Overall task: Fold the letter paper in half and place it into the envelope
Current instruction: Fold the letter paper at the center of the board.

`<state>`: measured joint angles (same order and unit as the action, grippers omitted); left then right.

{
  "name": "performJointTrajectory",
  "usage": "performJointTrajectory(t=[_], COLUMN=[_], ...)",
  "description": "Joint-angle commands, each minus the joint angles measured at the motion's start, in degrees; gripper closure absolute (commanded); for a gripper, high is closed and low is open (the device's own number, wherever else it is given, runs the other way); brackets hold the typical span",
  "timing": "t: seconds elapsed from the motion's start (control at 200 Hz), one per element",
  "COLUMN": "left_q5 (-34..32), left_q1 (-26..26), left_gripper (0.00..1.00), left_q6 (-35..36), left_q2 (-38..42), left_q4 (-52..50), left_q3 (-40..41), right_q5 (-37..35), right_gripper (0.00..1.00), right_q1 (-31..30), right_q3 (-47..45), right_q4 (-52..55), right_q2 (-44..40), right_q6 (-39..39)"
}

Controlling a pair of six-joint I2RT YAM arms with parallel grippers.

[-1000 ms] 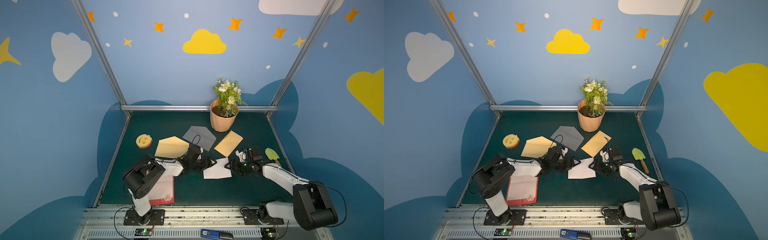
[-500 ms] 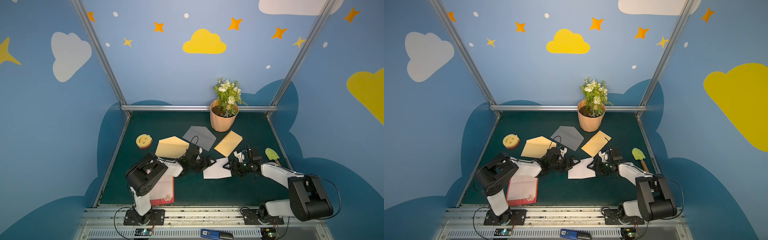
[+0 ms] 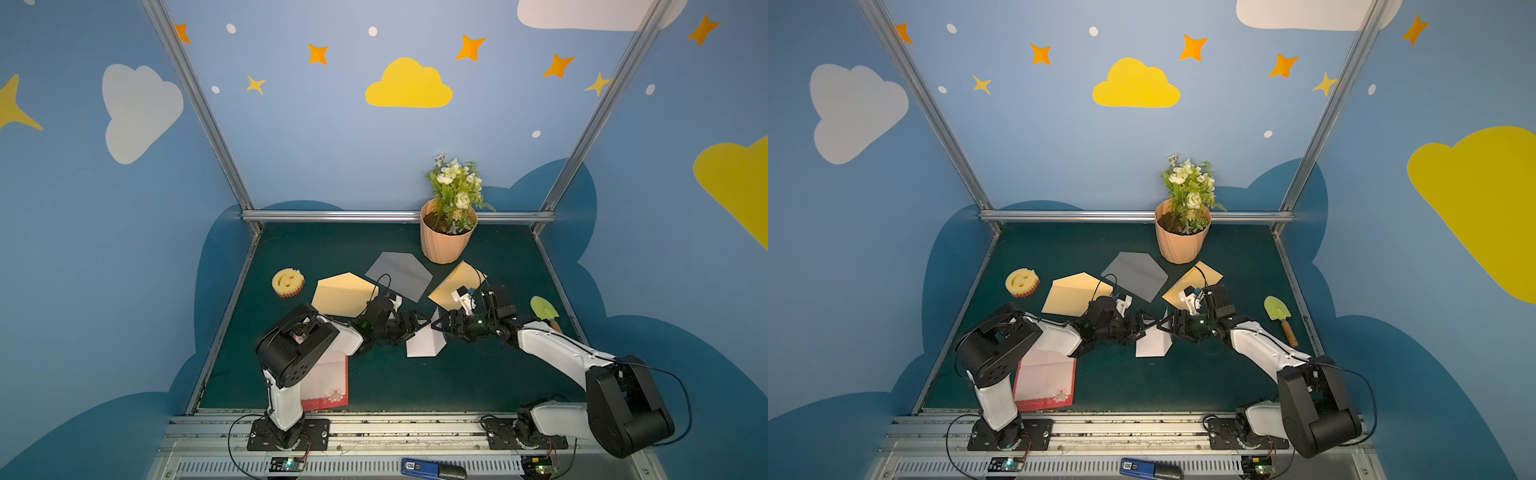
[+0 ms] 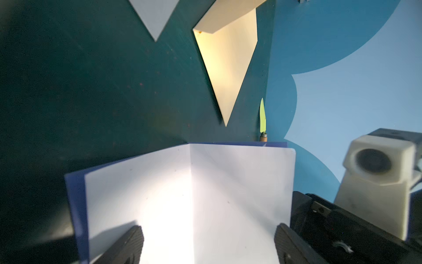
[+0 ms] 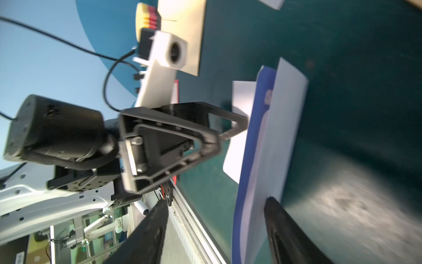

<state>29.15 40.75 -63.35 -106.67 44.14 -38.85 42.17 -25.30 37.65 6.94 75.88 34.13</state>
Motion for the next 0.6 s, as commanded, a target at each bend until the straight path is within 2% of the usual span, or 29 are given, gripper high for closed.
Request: performJointTrajectory(t=[0.0, 0.295, 0.41, 0.596], left_q5=[-1.9, -2.2, -2.3, -1.9], left_q1=[-1.3, -2.8, -3.7, -5.8], left_gripper=[0.08, 0.08, 0.08, 0.08], left_q6=[-1.3, -3.1, -4.1, -4.3], left_q2=[-2.8, -3.2, -2.4, 1.4], left_q4=[0.0, 8.8, 12.0, 11.4], left_q3=[2.9, 6.8, 8.4, 9.4], right_q5=[-2.7, -5.4, -6.3, -7.5], right_gripper=[0.34, 0.34, 0.34, 0.34], right_q1=[-2.8, -8.6, -8.9, -8.9], right_q3=[2.5, 2.9, 2.7, 2.9], right_q4=[-1.3, -8.8, -10.1, -10.9], right_q2=[1.7, 9.9, 11.8, 14.5], right_q6=[1.6, 6.0, 6.5, 6.5])
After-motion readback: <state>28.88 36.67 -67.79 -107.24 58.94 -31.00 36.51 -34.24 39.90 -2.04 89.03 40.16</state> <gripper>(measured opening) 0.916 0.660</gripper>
